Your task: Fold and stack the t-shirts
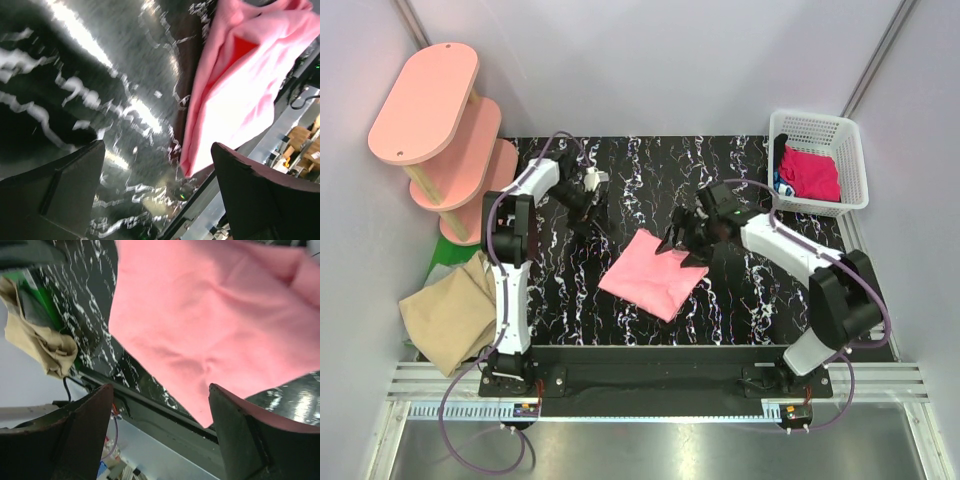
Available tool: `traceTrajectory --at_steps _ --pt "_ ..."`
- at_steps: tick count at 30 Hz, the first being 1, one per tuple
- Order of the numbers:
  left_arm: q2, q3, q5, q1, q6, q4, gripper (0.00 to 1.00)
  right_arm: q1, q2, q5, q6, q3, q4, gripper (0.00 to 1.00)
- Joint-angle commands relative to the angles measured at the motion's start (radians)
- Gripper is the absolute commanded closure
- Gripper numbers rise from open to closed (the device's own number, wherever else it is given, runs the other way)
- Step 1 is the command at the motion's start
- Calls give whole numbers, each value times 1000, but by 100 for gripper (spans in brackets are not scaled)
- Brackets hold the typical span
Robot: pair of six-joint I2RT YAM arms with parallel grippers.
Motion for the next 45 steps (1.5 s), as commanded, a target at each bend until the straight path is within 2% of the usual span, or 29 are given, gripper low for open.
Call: traceTrajectory --at_steps 1,7,17,27,31,43,44,45 --pt "16 42 124 -37 -13 41 7 -70 39 92 -57 -1 -113 16" --pt "19 -4 87 -78 -25 104 5 -92 225 25 -54 2 -34 17" --pt "110 39 61 -98 -24 118 5 -141 330 42 -72 21 -16 18" --pt "125 22 12 -135 -30 121 5 -141 465 3 -80 189 -27 20" --pt "108 -21 -46 -163 -19 121 5 -142 486 -3 -85 220 -27 21" --pt "107 -75 -62 -207 -30 122 5 -142 498 -18 -82 243 -28 21" --pt "105 -85 -59 -209 -25 121 7 -142 500 -18 -78 243 -27 21" --pt "96 -92 -53 -212 -21 121 14 -142 500 -20 -80 245 -27 21"
